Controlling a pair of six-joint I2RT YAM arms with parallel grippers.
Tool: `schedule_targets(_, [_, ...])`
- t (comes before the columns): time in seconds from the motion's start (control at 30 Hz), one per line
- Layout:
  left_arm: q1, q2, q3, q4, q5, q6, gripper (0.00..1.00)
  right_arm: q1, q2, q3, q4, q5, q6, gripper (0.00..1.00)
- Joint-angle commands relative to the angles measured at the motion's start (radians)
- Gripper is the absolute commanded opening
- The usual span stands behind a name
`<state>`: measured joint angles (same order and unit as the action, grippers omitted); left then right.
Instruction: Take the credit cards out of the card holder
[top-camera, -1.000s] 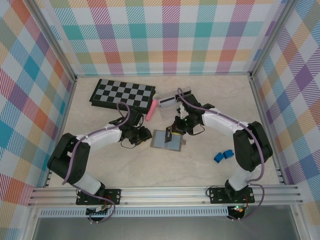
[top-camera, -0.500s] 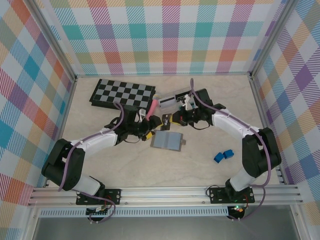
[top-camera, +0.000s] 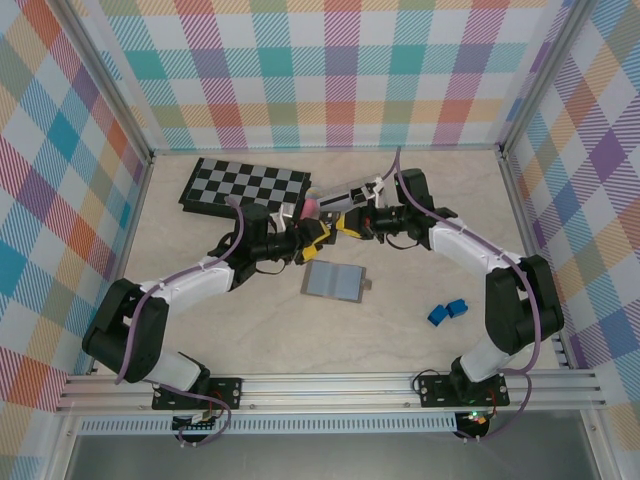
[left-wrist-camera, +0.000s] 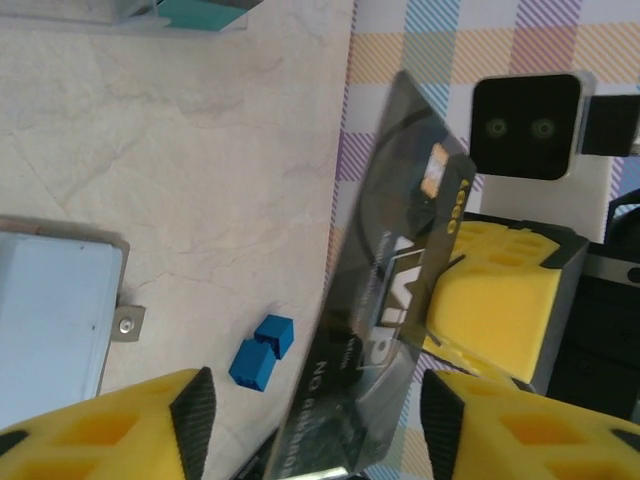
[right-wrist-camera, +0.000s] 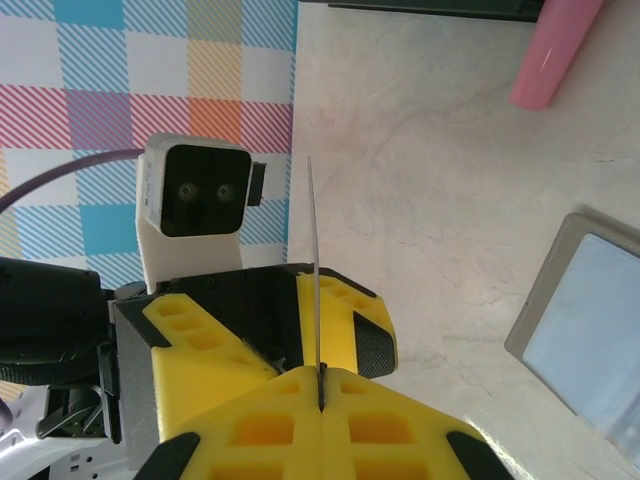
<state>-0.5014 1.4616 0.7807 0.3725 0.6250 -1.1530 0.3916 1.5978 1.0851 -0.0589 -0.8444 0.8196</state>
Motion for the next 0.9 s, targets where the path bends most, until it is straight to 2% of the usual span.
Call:
schedule_targets(0.0, [0.008,-0.033,-0.005,0.05,-0.029,-0.014,0.48,-0.007,0.017,-0.018,0.04,-0.038,0.021,0.0])
schedule_targets(0.1, [0.006,-0.038,-0.008,0.055,-0.039,-0.016,0.36,-0.008,0.025,-0.022,0.044,-0.041,0.027,0.0])
schedule_targets(0.3, [0.004,-0.047,-0.019,0.059,-0.048,-0.015,0.21,-0.011,0.041,-0.021,0.039,-0.047,0.029,0.0])
schedule_targets(0.43, [0.004,-0.058,-0.023,0.033,-0.063,0.002,0.06,-0.014,0.043,-0.016,0.006,-0.034,0.009,0.01])
schedule_targets(0.5, [0.004,-0.068,-0.018,-0.007,-0.078,0.026,0.0,-0.016,0.038,-0.003,-0.055,-0.003,-0.026,0.1])
schedule_targets(0.57, [0.003,-0.081,-0.005,-0.077,-0.1,0.075,0.0,-0.018,0.026,0.015,-0.141,0.052,-0.078,0.23])
schedule_targets(0.63, [0.0,-0.104,0.032,-0.232,-0.138,0.173,0.0,-0.02,0.011,0.039,-0.23,0.12,-0.139,0.37])
schedule_targets(0.7, [-0.016,-0.129,0.099,-0.448,-0.229,0.302,0.0,-0.027,-0.017,0.051,-0.31,0.206,-0.189,0.51])
schedule_targets(0.8, [-0.042,-0.12,0.204,-0.669,-0.317,0.449,0.0,-0.051,-0.05,0.064,-0.413,0.336,-0.238,0.66])
schedule_targets(0.87, [-0.056,-0.097,0.257,-0.733,-0.342,0.517,0.0,-0.073,-0.069,0.058,-0.452,0.41,-0.25,0.73])
